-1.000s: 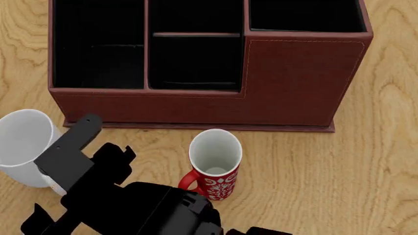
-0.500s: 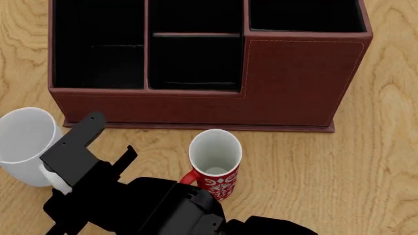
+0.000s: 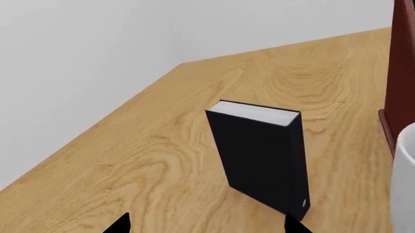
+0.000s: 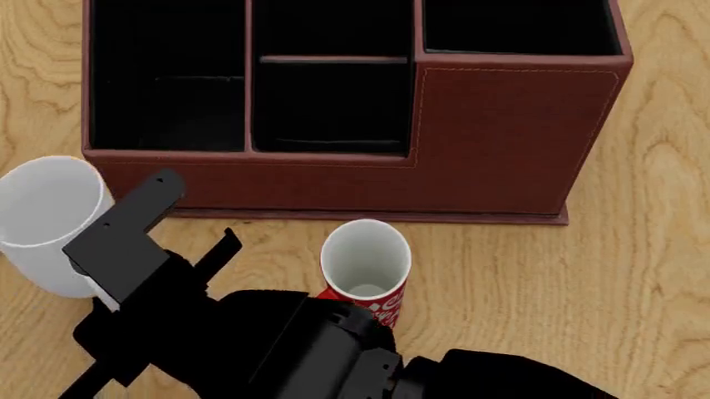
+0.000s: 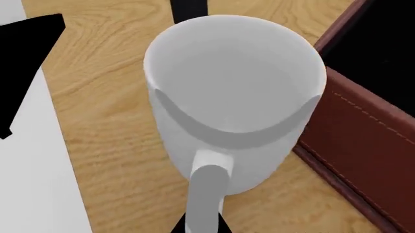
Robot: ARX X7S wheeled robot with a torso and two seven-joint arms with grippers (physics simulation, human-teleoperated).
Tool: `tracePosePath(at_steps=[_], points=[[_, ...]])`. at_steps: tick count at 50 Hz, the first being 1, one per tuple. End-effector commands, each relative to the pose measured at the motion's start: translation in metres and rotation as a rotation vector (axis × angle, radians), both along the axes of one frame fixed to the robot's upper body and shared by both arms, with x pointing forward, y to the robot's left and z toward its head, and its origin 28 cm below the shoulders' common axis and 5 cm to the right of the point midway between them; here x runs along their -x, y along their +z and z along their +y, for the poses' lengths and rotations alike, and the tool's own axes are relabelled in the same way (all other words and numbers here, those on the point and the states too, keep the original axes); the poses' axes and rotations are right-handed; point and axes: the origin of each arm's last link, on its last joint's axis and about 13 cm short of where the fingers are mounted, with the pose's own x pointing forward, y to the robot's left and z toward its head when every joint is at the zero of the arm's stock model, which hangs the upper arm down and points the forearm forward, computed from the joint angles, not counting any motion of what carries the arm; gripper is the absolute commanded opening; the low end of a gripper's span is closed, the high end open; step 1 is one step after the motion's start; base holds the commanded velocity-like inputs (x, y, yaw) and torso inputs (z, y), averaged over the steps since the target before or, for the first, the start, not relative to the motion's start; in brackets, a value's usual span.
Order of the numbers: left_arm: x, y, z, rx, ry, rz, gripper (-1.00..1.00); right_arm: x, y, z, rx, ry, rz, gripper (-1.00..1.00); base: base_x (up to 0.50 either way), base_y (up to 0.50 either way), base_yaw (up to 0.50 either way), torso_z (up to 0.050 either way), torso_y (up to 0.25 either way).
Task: Pick up the white mug and place it to the right of the caddy.
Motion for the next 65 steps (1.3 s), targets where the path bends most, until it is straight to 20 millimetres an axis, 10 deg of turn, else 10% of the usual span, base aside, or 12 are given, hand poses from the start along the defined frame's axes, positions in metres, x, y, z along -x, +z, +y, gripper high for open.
tracePosePath(at_steps=[1,65], points=[[0.004,0.008,-0.002,-0.006,-0.003,-0.019,1.00,0.015,0.026,-0.009,-0.015,-0.010,-0.081,-1.00,0.00,0.00,0.00,0.000,0.000],[0.009,0.023,-0.014,-0.013,-0.049,-0.055,1.00,0.056,0.158,-0.112,-0.041,-0.420,-0.394,-1.00,0.00,0.00,0.00,0.000,0.000]])
